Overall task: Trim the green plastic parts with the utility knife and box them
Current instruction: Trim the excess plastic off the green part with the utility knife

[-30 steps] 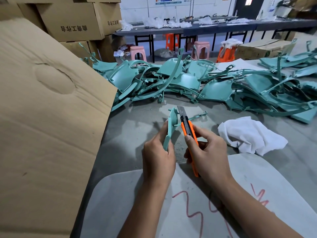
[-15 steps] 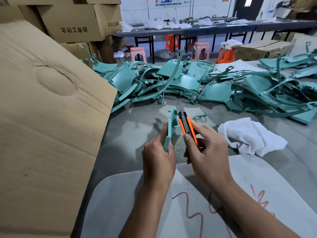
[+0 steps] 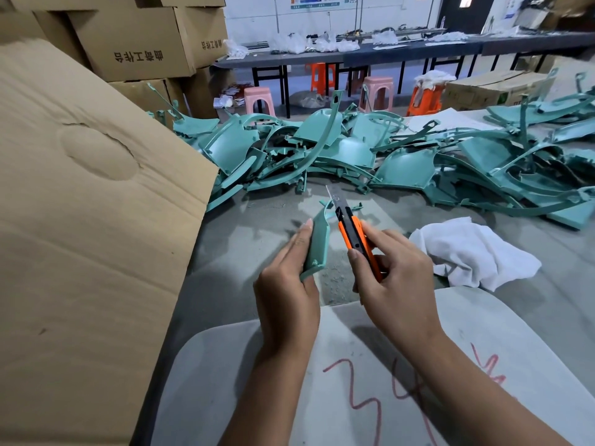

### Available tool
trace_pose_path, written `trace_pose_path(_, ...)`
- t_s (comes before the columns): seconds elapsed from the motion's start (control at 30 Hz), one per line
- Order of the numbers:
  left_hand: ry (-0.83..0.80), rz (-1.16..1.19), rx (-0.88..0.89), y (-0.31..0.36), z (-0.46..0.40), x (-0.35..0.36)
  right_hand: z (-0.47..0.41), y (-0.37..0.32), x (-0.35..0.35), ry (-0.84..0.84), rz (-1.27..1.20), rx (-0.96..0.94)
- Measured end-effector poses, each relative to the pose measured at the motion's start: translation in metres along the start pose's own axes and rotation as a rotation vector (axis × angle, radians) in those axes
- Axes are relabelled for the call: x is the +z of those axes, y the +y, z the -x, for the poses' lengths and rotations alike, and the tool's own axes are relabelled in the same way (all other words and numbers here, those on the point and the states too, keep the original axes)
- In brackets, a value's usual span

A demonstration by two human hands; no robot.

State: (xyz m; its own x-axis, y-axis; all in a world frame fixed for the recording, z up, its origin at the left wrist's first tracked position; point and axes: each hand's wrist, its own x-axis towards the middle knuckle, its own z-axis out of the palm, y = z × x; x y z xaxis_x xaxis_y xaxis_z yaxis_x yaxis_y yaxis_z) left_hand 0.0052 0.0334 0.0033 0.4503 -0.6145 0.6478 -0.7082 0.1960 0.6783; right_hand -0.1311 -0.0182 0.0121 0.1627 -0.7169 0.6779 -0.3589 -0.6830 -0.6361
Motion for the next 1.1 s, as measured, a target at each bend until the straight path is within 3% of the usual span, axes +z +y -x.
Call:
trace_pose_path(0.3,0.054,0.167,-0.077,-0.02,-0.013,-0.009,-0.012,0.022,-0.024,-0.141,-0.253,-0.126)
trace_pose_path(0.43,0.029,0.133,-0.009,-0.028,-0.019,-0.016,-0.01,0.021,-0.016,-0.155,-0.182,-0.16)
trace_pose_path(0.63,0.018,0.03,0.077,-0.028,-0.022,-0.023,-0.014,0.036,-0.023,0.048,0.036,-0.104)
trace_pose_path(0.77,0.021,-0.005,0.153,-0.025,-0.022,-0.021,-0.012,0.028,-0.02,-0.027,-0.062,-0.26)
trace_pose_path(0.93,0.086,-0.093,0.164,-0.03,-0.021,-0.024,-0.013,0.036,-0.021,0.029,0.106,-0.2)
trace_pose_path(1.1,0.104,-0.14,0.18,-0.023,-0.02,-0.025,-0.011,0.032,-0.02,-0.068,-0.09,-0.302)
